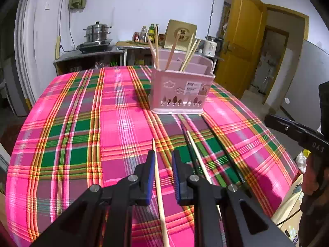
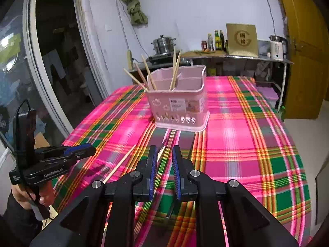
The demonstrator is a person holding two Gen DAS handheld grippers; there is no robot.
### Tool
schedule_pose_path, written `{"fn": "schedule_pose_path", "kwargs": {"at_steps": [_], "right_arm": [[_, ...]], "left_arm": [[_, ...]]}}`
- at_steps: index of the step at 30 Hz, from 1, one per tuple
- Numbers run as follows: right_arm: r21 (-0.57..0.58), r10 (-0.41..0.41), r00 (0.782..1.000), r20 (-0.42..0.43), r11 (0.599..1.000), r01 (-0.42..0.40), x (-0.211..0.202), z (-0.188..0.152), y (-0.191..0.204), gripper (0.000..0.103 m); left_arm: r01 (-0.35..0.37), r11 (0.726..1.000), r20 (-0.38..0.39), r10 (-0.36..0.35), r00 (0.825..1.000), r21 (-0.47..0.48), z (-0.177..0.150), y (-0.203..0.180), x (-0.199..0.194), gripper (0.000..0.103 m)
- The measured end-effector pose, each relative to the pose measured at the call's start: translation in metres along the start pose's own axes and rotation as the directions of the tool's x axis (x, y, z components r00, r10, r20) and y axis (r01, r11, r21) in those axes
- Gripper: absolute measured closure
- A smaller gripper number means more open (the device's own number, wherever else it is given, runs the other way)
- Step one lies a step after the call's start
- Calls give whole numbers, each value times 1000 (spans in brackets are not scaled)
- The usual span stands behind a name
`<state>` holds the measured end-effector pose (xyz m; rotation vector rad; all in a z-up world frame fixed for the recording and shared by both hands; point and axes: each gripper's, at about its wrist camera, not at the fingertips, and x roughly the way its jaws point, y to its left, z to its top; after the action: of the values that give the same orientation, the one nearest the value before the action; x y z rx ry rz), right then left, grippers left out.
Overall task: Organize utensils
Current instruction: 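Move both open grippers back down to the loose chopsticks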
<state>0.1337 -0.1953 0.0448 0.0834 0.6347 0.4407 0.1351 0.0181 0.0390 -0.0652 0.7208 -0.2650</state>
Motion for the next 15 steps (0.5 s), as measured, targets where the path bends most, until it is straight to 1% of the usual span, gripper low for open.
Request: {"fn": "schedule_pose_path", "kwargs": {"at_steps": [3, 8, 15], "right_arm": [[4, 5, 999, -35, 1000, -5, 14, -3, 2, 88], [11, 4, 995, -96, 1000, -3, 39, -7, 4, 88], [22, -14, 983, -185, 1000, 19, 75, -7, 6, 88]], "left_arm": [[-7, 1000, -20, 7, 1000, -2, -1, 2, 10, 79], [-19, 1000, -68, 19, 998, 1, -1, 6, 30, 79], [-38, 999, -146, 40, 989, 18, 5, 9, 66, 79]]}}
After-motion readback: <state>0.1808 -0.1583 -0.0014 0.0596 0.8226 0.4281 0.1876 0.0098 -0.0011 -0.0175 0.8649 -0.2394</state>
